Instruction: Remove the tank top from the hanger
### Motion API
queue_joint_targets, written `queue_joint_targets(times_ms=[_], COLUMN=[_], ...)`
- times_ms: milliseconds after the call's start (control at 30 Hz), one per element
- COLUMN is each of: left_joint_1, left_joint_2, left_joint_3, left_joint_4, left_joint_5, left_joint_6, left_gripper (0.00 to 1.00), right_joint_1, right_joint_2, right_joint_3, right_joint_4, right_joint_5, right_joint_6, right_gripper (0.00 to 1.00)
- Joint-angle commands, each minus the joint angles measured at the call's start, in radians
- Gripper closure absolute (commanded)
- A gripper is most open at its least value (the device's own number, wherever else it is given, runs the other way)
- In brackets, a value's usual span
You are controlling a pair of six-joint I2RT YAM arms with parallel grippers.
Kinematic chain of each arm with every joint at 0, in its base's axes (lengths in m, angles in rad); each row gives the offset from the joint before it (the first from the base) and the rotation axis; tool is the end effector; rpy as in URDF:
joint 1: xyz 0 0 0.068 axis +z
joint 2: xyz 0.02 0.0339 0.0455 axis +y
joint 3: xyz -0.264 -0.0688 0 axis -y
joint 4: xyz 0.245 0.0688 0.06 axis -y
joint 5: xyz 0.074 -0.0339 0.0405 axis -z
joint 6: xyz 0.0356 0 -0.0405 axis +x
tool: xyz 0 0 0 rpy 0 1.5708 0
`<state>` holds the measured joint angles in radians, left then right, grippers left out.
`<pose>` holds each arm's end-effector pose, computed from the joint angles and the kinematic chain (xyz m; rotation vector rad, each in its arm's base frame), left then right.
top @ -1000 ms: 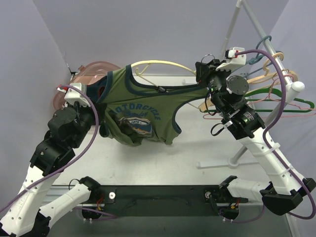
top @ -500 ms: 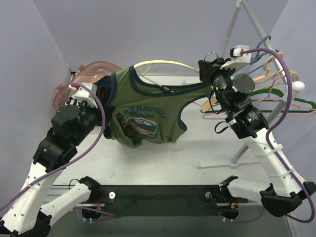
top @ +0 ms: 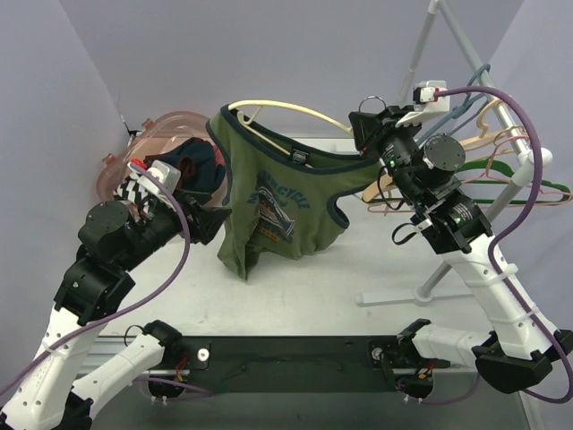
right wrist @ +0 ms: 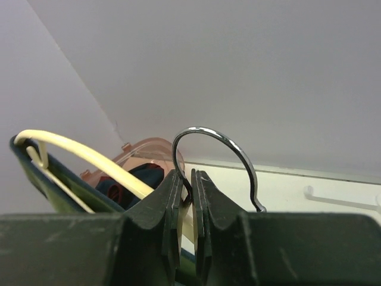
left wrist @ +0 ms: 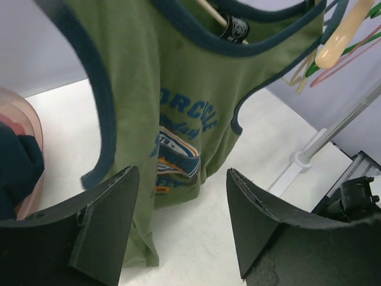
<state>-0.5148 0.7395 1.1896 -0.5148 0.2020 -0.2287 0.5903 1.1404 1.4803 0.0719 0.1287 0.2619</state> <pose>0.1080 -0.0693 0.4450 0.3970 1.6380 -0.7297 0.1861 0.1192 0.5354 -0.0785 1.1863 0.6778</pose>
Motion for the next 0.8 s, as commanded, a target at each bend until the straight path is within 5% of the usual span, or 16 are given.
queue_joint_targets(times_ms=[0, 300, 567, 767], left_joint_1=[0.006, 0.007, 0.065, 0.225], left_joint_2=[0.003, 0.081, 0.215, 0.225], left_joint_3=[0.007, 0.042, 0.064, -0.047], left_joint_4=[0.130, 0.180, 0.280, 0.491], left_joint_5=[-0.031, -0.318, -0.201, 0.113], left_joint_6=[-0.017, 0.019, -0.063, -0.211], left_gripper=[0.30, 0.29, 0.29, 0.29], right_joint_1=[0.029, 0.068, 0.069, 0.069], right_joint_2=[-0.010, -0.016, -0.065, -0.087], right_joint_3=[0.067, 0.066, -0.003, -0.041], right_joint_4=[0.105, 0.109, 0.167, 0.216], right_joint_5=[0.011, -0.026, -0.087, -0.121], right_joint_6=[0.013, 0.019, 0.002, -0.033], right_gripper=[1.00, 1.00, 1.00, 1.00])
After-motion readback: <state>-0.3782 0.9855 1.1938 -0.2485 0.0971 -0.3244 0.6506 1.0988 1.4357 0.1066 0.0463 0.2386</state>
